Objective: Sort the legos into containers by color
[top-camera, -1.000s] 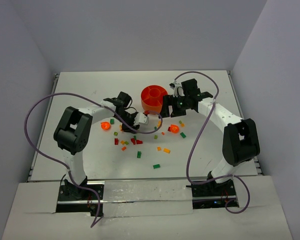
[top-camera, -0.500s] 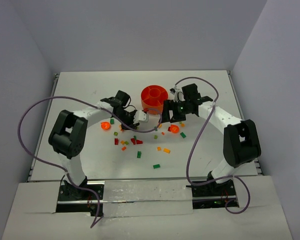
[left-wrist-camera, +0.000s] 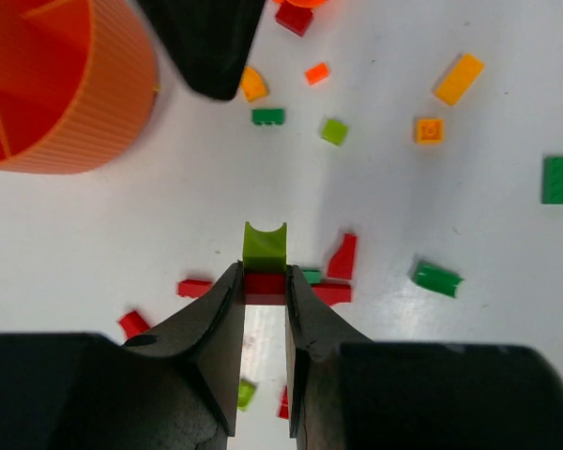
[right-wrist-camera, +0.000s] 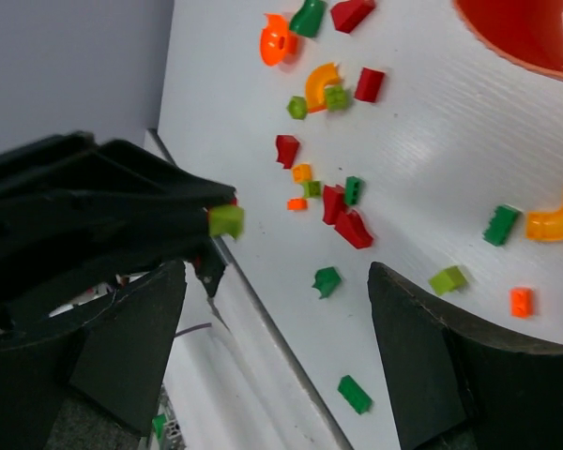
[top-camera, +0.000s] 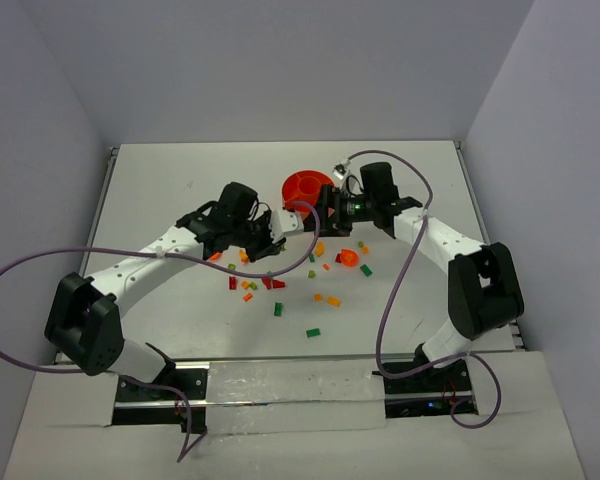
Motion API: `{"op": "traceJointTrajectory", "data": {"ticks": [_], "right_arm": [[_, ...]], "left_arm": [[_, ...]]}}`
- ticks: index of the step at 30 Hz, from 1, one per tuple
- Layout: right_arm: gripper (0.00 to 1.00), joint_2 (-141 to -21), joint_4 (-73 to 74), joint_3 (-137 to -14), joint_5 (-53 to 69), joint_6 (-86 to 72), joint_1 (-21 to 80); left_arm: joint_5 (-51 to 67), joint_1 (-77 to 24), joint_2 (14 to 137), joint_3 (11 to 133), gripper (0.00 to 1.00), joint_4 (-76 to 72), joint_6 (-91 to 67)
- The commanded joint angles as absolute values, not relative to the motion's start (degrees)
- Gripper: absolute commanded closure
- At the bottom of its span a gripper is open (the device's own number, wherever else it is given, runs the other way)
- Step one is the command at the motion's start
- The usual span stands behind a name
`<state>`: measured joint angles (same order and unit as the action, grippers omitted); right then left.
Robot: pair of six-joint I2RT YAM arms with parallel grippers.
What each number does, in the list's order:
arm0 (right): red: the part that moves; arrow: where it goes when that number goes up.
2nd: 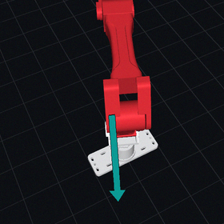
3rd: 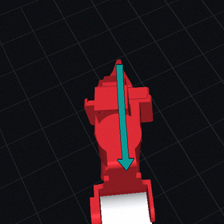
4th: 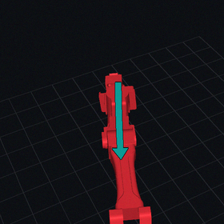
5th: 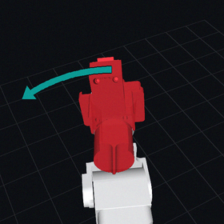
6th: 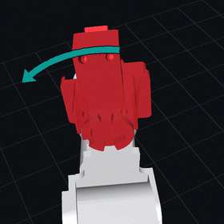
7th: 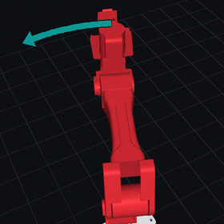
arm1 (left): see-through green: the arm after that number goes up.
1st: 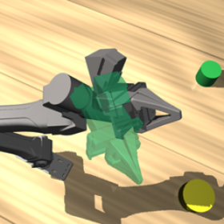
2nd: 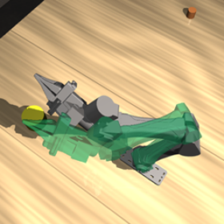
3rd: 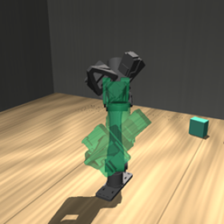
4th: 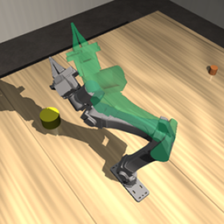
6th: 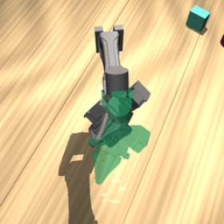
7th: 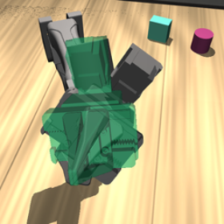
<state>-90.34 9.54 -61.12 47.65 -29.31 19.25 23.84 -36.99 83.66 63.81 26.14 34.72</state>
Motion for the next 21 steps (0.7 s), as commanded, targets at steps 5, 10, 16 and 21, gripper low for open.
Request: {"op": "traceJointTrajectory", "data": {"ticks": [5, 10, 16, 21], "right_arm": [[0.19, -92.8, 8.7, -66.3, 46.9, -30.8, 25.7], [0.24, -94.2, 9.2, -65.8, 45.5, -30.7, 27.6], [0.31, -95.9, 9.7, -66.7, 45.0, -30.7, 28.1], [0.41, -97.1, 8.9, -67.3, 45.6, -31.2, 28.4]], "left_arm": [[21.2, -38.8, 83.0, 65.5, 1.00, 27.0, 25.8], [21.3, -38.9, 83.0, 66.7, 1.00, 27.2, 24.9], [21.9, -39.0, 82.8, 66.8, 1.00, 27.1, 24.8], [22.4, -39.0, 82.7, 66.7, 1.00, 26.9, 24.5]]}}
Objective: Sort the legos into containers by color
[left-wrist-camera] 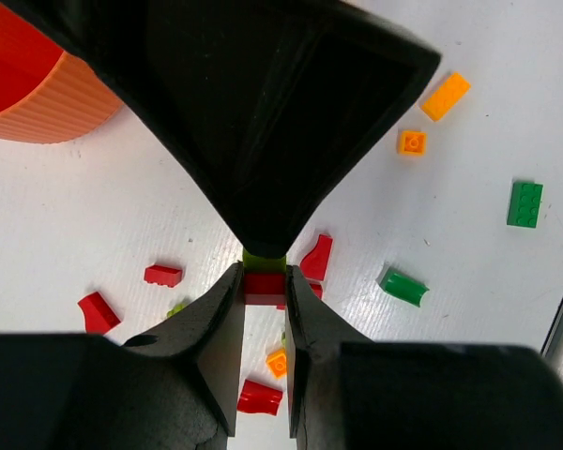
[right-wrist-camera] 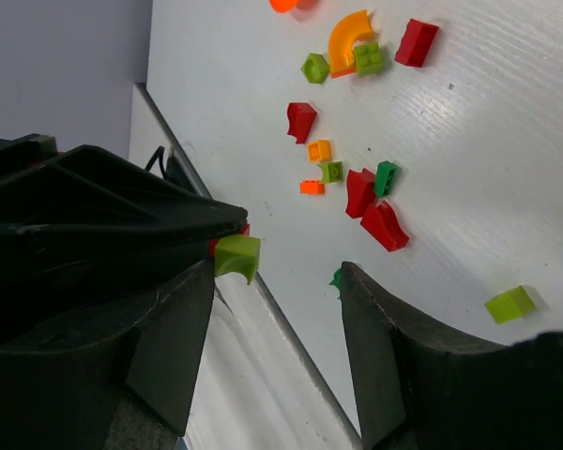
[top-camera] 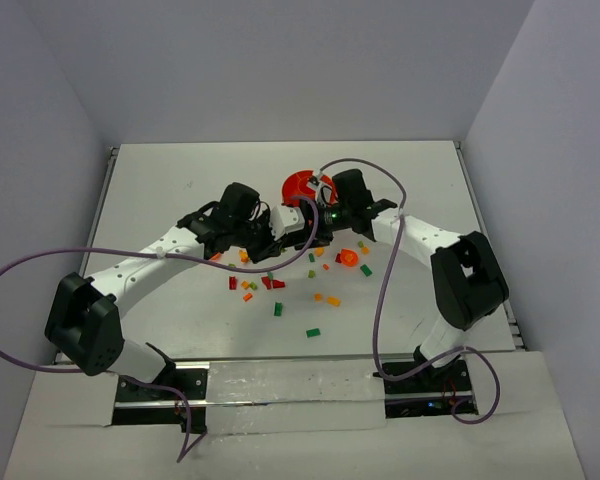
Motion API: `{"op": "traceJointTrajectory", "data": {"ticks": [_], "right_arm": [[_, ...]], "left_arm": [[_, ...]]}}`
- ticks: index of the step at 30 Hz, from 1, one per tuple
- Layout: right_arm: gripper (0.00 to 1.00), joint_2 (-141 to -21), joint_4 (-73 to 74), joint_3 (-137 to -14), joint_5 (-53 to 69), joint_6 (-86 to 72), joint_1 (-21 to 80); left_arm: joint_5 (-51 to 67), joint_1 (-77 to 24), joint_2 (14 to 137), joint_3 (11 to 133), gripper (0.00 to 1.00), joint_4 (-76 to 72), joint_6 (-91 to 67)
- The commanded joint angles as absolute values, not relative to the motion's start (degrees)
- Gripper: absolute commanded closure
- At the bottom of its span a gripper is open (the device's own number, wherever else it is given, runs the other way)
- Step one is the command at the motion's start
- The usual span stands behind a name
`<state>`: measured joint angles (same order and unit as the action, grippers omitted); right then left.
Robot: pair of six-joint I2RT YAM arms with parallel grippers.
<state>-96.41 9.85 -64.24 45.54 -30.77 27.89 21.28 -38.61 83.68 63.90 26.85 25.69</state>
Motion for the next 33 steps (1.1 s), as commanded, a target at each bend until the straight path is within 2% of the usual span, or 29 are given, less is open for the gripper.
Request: {"op": "traceJointTrajectory", "data": {"ticks": [1, 6, 18, 33], "right_arm": [[0.43, -97.4, 8.7, -67.4, 45.9, -31.3, 28.4], [0.50, -98.8, 7.4, -67.6, 48.2, -32.4, 28.7], [0.46, -96.6, 0.5, -63.5, 52.7, -36.3, 28.3], [0.57, -99.7, 4.8, -65.8, 51.2, -33.5, 29.9]], "left_arm": [[22.6, -39.0, 82.8, 66.9, 1.00, 26.9, 24.3], [23.5, -39.1, 83.3, 67.4, 1.00, 26.5, 23.6], [23.6, -39.1, 83.2, 65.8, 1.00, 26.0, 24.5], [23.9, -39.1, 84.3, 68.2, 1.00, 26.1, 24.4]]}}
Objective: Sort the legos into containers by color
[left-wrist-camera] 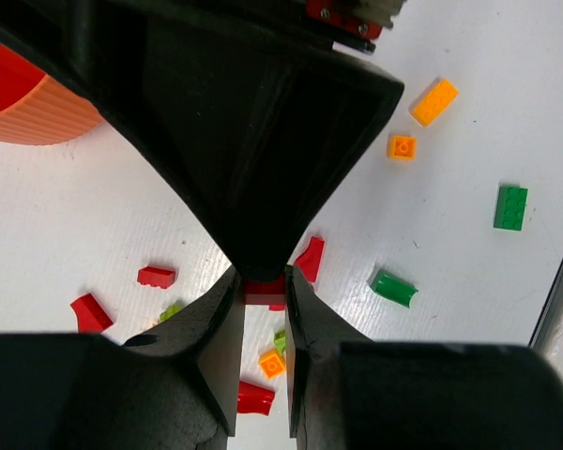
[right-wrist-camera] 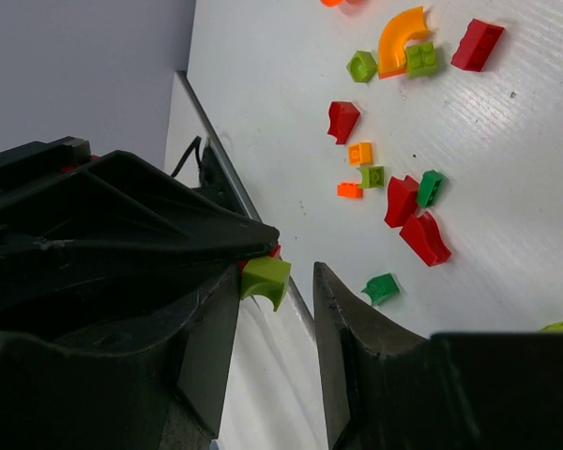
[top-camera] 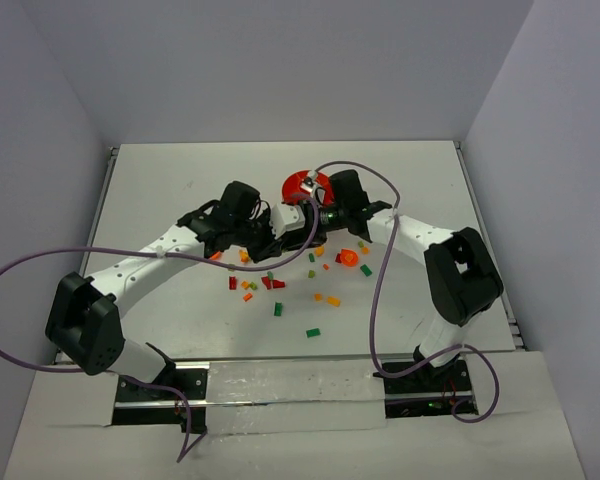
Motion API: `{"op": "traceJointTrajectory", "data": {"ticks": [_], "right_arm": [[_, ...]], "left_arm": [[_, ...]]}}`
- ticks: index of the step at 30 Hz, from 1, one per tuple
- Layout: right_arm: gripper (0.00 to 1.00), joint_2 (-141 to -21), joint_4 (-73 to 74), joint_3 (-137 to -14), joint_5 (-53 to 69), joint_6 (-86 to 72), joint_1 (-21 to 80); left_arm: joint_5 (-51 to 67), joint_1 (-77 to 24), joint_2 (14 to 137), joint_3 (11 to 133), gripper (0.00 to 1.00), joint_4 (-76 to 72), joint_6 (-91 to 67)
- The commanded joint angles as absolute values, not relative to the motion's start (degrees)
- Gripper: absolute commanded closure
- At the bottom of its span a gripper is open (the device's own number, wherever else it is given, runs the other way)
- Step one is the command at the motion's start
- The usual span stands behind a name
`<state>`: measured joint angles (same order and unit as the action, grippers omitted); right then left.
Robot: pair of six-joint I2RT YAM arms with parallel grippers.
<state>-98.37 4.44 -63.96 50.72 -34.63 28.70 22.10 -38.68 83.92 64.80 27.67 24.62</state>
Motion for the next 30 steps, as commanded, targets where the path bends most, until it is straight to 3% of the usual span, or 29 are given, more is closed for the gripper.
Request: {"op": "traceJointTrajectory", "data": {"ticks": [1, 5, 14, 24, 30], "right_arm": [[0.58, -99.8, 4.9, -66.0, 51.2, -33.4, 30.1], [0.64, -100.1, 5.8, -66.5, 50.6, -32.8, 30.3], [1.00, -98.3, 8.9, -67.7, 49.6, -31.2, 30.0], [1.00, -94.4, 13.5, -64.9, 45.5, -26.1, 22.5], [1.00, -94.4, 21.0, -63.0, 35.9, -16.7, 20.4]], "left_arm": [[23.8, -39.1, 84.4, 68.3, 1.00, 26.1, 24.4], [23.9, -39.1, 84.8, 68.6, 1.00, 26.1, 24.3], [21.0, -39.5, 85.5, 65.6, 1.00, 26.3, 25.1], [16.9, -39.5, 82.0, 55.1, 1.00, 25.2, 29.7], [14.6, -39.1, 84.7, 52.8, 0.98, 27.3, 35.4]]}}
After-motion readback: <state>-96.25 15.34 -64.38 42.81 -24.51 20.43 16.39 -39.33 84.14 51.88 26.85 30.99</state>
